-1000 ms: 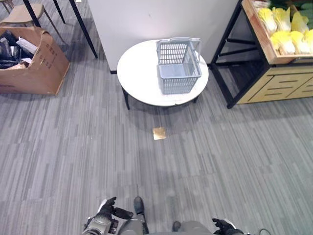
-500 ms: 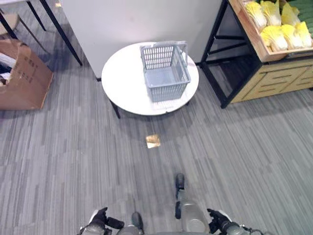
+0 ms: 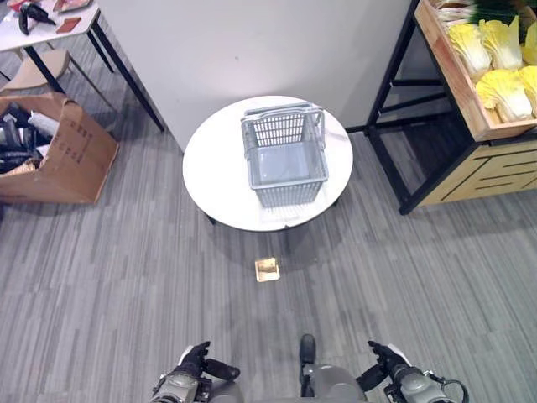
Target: Get the vegetables into the basket
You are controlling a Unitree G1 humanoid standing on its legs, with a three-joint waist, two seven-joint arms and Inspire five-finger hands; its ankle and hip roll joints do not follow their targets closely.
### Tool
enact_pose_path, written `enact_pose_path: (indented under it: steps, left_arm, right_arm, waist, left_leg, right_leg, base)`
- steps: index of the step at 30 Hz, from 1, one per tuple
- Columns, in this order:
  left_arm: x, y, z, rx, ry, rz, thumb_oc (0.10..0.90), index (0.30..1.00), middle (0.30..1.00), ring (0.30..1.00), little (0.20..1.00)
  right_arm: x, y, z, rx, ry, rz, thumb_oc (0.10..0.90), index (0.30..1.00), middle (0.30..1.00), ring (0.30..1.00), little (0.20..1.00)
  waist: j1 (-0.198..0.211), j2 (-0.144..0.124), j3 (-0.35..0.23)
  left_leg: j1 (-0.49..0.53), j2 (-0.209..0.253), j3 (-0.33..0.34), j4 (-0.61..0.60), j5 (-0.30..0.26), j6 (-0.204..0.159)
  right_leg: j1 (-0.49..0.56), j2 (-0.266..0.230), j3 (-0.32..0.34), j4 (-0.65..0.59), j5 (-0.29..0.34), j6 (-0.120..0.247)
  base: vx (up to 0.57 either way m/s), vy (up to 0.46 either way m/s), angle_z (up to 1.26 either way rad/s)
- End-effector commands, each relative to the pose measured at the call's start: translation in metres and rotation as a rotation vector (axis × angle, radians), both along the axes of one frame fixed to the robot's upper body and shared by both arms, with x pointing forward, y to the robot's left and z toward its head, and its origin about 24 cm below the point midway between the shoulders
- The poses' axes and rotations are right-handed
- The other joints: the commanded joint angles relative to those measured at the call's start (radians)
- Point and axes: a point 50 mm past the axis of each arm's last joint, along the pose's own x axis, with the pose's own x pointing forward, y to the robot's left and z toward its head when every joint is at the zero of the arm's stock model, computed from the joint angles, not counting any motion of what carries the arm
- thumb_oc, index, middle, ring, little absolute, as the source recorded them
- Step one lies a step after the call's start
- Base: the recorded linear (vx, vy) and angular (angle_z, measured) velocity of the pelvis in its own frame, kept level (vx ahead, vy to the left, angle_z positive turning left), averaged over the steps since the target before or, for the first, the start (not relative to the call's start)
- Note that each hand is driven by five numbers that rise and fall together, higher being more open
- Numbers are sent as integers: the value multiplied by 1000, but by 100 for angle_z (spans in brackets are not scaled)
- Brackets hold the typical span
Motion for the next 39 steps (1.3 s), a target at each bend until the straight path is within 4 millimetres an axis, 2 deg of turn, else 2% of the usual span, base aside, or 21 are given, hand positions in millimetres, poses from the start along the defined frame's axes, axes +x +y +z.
enact_pose_path:
  steps: [1,2,3,4,6,8,12,13,15,16,17,20,23,27,29,33,39]
  left_arm:
    - [-17,17,-2,51,34,38,900,1000,1000,1000,1000]
    - [-22,18,-4,50,45,52,900,1000,1000,1000,1000]
    - [-22,18,-4,50,45,52,900,1000,1000,1000,1000]
    - [-26,22,-4,57,55,71,900,1000,1000,1000,1000]
    - [-30,25,-4,57,64,79,900,1000,1000,1000,1000]
    - [-32,23,-5,55,72,74,900,1000,1000,1000,1000]
    - [-27,24,-4,66,57,60,900,1000,1000,1000,1000]
    - [-24,25,-2,73,48,38,900,1000,1000,1000,1000]
    - [-21,27,-1,75,39,30,900,1000,1000,1000,1000]
    - [-15,30,1,79,25,27,900,1000,1000,1000,1000]
    - [-15,32,2,88,25,23,900,1000,1000,1000,1000]
    - [-15,37,3,101,27,20,900,1000,1000,1000,1000]
    - [-16,37,3,110,34,13,900,1000,1000,1000,1000]
    - [-14,36,3,106,27,2,900,1000,1000,1000,1000]
    - [-14,37,3,108,26,6,900,1000,1000,1000,1000]
    - [-17,37,2,109,38,10,900,1000,1000,1000,1000]
    - [-24,34,-1,95,58,63,900,1000,1000,1000,1000]
  right_arm:
    - [-12,-4,-2,-6,9,-33,900,1000,1000,1000,1000]
    - [-14,-5,-2,-12,13,-32,900,1000,1000,1000,1000]
    - [-14,-5,-2,-12,13,-32,900,1000,1000,1000,1000]
    - [-14,-5,-2,-11,12,-31,900,1000,1000,1000,1000]
    - [-15,-4,-2,-9,13,-35,900,1000,1000,1000,1000]
    - [-17,-3,-3,-23,17,-22,900,1000,1000,1000,1000]
    - [-15,3,-4,-19,13,4,900,1000,1000,1000,1000]
    - [-12,9,-5,-5,10,24,900,1000,1000,1000,1000]
    - [-9,11,-5,0,4,30,900,1000,1000,1000,1000]
    - [-3,17,-5,13,-11,45,900,1000,1000,1000,1000]
    - [-1,20,-5,19,-16,58,900,1000,1000,1000,1000]
    - [3,25,-5,31,-22,89,900,1000,1000,1000,1000]
    - [9,30,-3,39,-44,108,900,1000,1000,1000,1000]
    - [15,35,-2,50,-59,128,900,1000,1000,1000,1000]
    - [17,34,-1,51,-67,122,900,1000,1000,1000,1000]
    - [13,33,-2,52,-50,125,900,1000,1000,1000,1000]
    - [7,20,-2,5,-34,102,900,1000,1000,1000,1000]
  waist:
    - [15,-6,26]
    - [37,15,26]
    - [37,14,28]
    - [52,25,30]
    - [54,26,25]
    - [51,19,11]
    - [45,1,-4]
    - [43,-16,-8]
    - [45,-24,-6]
    - [44,-32,3]
    - [43,-34,8]
    - [46,-42,11]
    - [37,-47,7]
    - [27,-46,13]
    - [10,-51,24]
    - [9,-55,23]
    - [24,-46,0]
  left_leg:
    - [-77,-9,29,-56,69,70]
    - [-129,13,7,-134,157,56]
    - [-123,11,7,-139,159,56]
    - [-135,22,-4,-188,203,39]
    - [-124,36,35,-185,208,36]
    - [-106,29,64,-181,187,52]
    - [-77,3,99,-199,160,82]
    - [-64,-15,128,-199,133,104]
    - [-58,-24,147,-192,118,116]
    - [-43,-31,171,-186,93,137]
    - [-32,-35,180,-185,83,143]
    - [-4,-45,195,-190,66,150]
    - [25,-48,200,-205,45,141]
    - [42,-43,190,-200,27,131]
    - [62,-48,165,-180,11,125]
    - [70,-44,142,-150,-7,117]
    - [72,5,108,-157,23,79]
  right_leg:
    - [-17,-30,59,119,-58,136]
    - [12,-16,71,121,-88,136]
    - [15,-18,71,123,-91,136]
    - [48,-11,98,126,-108,138]
    - [76,-15,113,130,-123,142]
    - [93,-30,122,138,-135,157]
    - [84,-61,153,159,-111,182]
    - [61,-85,171,191,-70,202]
    - [41,-94,177,229,-53,213]
    - [-4,-98,173,322,-28,218]
    - [-23,-102,159,353,-9,222]
    - [-45,-127,109,361,24,223]
    - [-76,-139,76,229,37,223]
    - [-122,-155,78,161,72,235]
    - [-145,-156,132,138,97,242]
    - [-132,-150,143,129,84,239]
    - [-67,-107,71,78,47,211]
  base:
    - [362,121,-27]
    - [212,80,-30]
    - [422,176,-40]
    - [311,142,-61]
    - [342,194,-75]
    - [275,244,-53]
    - [193,237,-35]
    - [103,182,-17]
    - [126,271,-29]
    - [134,325,-36]
    - [126,283,-38]
    - [87,103,-34]
    - [122,38,-7]
    - [75,-49,-4]
    - [77,-69,26]
    - [69,-133,15]
    - [52,-213,21]
